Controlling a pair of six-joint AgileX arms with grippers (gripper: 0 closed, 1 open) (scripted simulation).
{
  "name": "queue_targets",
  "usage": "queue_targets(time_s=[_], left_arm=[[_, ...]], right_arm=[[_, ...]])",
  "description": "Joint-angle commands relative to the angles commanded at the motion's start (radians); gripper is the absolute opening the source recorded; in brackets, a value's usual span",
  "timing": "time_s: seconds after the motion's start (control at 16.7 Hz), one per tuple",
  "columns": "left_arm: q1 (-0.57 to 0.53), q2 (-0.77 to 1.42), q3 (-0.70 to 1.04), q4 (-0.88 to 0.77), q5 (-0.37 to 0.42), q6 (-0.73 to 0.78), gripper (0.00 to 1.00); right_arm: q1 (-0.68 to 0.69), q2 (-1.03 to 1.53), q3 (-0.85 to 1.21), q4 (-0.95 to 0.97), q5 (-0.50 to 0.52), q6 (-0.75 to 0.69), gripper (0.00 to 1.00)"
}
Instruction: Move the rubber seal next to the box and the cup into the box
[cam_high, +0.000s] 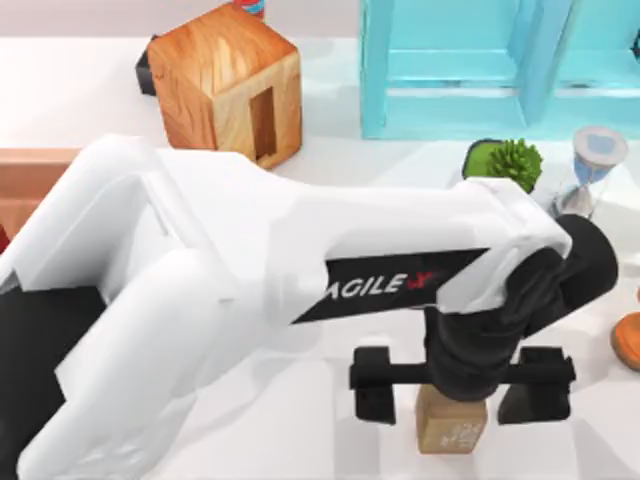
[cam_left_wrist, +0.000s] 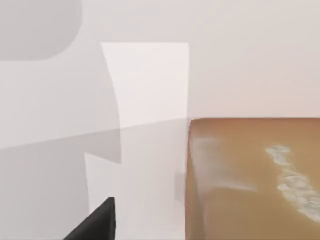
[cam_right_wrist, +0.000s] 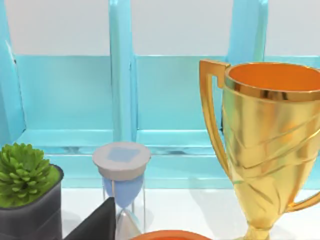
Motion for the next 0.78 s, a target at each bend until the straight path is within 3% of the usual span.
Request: queue_targets(time_s=[0.78], left_arm=[[0.000, 0.000, 0.000, 0.000, 0.000, 0.000, 0.02]], right_arm=[[0.000, 0.000, 0.000, 0.000, 0.000, 0.000, 1.00]])
